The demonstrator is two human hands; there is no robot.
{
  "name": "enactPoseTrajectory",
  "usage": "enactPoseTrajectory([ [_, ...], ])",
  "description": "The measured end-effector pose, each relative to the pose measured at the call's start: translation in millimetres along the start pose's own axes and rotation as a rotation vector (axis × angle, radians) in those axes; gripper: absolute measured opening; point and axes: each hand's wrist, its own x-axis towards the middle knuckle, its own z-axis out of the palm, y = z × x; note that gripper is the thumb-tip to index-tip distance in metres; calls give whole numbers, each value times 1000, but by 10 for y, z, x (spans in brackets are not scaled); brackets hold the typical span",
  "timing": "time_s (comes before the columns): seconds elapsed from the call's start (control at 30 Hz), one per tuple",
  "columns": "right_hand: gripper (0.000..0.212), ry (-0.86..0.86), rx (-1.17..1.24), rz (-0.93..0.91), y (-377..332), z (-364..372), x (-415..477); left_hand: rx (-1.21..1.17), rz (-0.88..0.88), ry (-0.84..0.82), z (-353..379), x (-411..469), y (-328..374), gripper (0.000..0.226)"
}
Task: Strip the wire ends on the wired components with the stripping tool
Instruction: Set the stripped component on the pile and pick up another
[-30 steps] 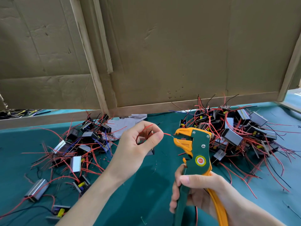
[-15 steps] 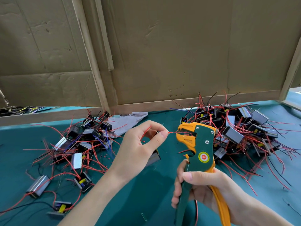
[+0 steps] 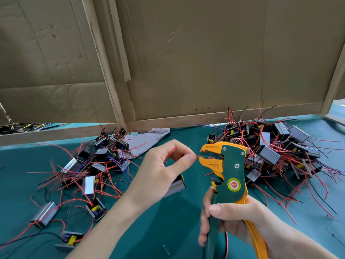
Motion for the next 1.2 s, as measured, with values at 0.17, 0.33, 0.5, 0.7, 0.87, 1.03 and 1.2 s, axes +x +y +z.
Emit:
enactPoseTrajectory([
  [0.17,18,24,-45,13,-26,7,-15,-12,-19,5,-16,-4,29,11],
  [0.33,17,26,-49,40,-25,0,-17,-71,-26,59,25,-12,45,19],
  [0.5,16,18,-38,35,-19,-20,-11,-115,-25,82,26,-4,47,16],
  [0.7,19,19,-35,44,-33,-30,-9,-10,-29,-1,18,-17,55,13],
  [0.87,19,57,-46,41,-47,-13,-17,70,-25,-25,-64,-9,93,15],
  [1.03,19,50,-61,43,-68,-1,-25,62,-48,2,-91,-9,105,14],
  [1.2,19,40,-86,67,-72,-14,-39,68,-54,-4,-111,-15,98,8],
])
